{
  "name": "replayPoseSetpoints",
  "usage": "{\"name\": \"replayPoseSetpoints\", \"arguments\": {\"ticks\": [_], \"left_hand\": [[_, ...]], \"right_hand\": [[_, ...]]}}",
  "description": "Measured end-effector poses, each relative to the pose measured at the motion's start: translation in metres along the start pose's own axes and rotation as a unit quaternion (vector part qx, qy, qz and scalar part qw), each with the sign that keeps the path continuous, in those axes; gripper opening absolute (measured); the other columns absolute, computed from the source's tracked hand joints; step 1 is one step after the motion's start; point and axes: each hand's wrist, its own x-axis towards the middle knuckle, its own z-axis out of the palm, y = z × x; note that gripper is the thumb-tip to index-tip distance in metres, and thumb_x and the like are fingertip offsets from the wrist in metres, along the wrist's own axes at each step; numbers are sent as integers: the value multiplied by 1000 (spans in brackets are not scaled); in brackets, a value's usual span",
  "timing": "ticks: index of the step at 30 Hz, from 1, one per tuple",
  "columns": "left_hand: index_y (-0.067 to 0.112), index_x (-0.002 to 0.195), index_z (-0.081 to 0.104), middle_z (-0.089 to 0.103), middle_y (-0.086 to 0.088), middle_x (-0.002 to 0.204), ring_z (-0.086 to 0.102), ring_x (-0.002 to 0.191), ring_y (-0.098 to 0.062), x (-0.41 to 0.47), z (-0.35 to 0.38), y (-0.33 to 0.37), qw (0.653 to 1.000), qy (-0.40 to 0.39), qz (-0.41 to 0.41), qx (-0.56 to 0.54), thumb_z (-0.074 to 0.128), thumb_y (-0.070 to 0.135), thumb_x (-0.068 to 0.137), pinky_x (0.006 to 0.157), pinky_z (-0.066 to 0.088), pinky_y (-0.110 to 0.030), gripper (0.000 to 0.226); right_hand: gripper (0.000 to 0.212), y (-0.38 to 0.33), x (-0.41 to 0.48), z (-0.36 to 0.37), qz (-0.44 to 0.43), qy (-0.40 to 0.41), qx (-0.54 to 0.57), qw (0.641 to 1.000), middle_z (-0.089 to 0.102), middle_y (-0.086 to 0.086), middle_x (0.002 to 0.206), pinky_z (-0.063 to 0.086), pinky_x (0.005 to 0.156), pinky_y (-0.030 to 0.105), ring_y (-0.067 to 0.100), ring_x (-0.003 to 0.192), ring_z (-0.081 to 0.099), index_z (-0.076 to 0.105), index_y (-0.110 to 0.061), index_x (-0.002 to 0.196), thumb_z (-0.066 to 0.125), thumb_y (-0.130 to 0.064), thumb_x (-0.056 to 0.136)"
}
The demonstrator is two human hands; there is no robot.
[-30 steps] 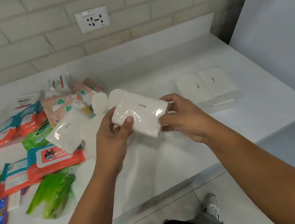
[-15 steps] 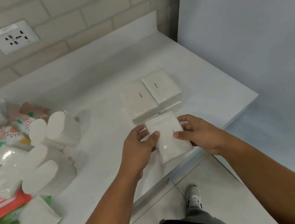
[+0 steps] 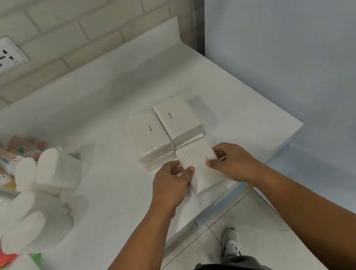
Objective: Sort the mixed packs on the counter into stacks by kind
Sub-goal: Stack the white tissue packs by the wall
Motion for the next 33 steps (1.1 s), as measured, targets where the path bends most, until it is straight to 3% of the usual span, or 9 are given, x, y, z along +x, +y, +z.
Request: {"name": "replayPoseSetpoints", "arguments": {"ticks": [8,12,15,19,22,26,30,33], "left_hand": [[20,126,64,68,8,111,70,98,-15,3,9,4,999,38,23,29,78,44,84,93,58,-41,50],[19,126,65,69,8,111,70,97,-15,3,9,5,998,51,25,34,76,44,86,94,57,-40,48],[18,128,63,68,9,116,69,98,-13,-1,4,9,996,60,29,52,71,46,89,95,55,-37,49],[22,126,65,63,18,112,61,86,7,-16,-17,15,983,98,93,122,66,41,95,80,46,-16,37],[25,113,71,69,21,101,64,84,9,-31,-44,18,968,142,168,119,67,31,95,77,49,-9,20],[25,111,72,69,21,101,64,91,7,-49,-89,16,945,211,228,100,66,25,96,76,48,-5,16],[25,116,70,68,18,107,64,90,6,-62,-149,2,920,284,246,111,64,26,98,77,47,-6,20],[25,119,69,64,17,109,62,93,-3,-70,-197,-17,906,330,230,132,65,28,97,83,52,-21,22]], "right_hand": [[36,-2,13,-9,-14,-6,-25,1000,61,-5,107,52,87,31,15,99,61,58,-18,123,69,-29,90],[40,-2,18,-10,-15,-14,-39,999,62,-1,116,53,91,35,17,102,60,56,-17,127,68,-30,91],[55,-5,19,-8,-18,11,-69,997,59,1,125,50,96,36,19,110,59,47,-18,139,68,-33,90],[47,-22,10,2,-110,131,-104,980,54,-2,115,42,88,25,17,109,55,51,-21,133,66,-29,90],[31,-48,-1,20,-218,167,-80,958,55,-7,102,45,83,23,9,96,56,59,-23,120,66,-23,90],[25,-88,-17,59,-303,120,-41,945,60,-8,98,42,72,9,2,81,54,64,-19,115,67,-20,90],[26,-122,-27,114,-318,48,-45,946,63,-10,104,50,76,18,6,87,59,64,-21,118,66,-26,92],[28,-143,-32,159,-327,-5,-62,943,63,-11,112,52,84,24,7,95,60,62,-23,119,66,-29,92]]}}
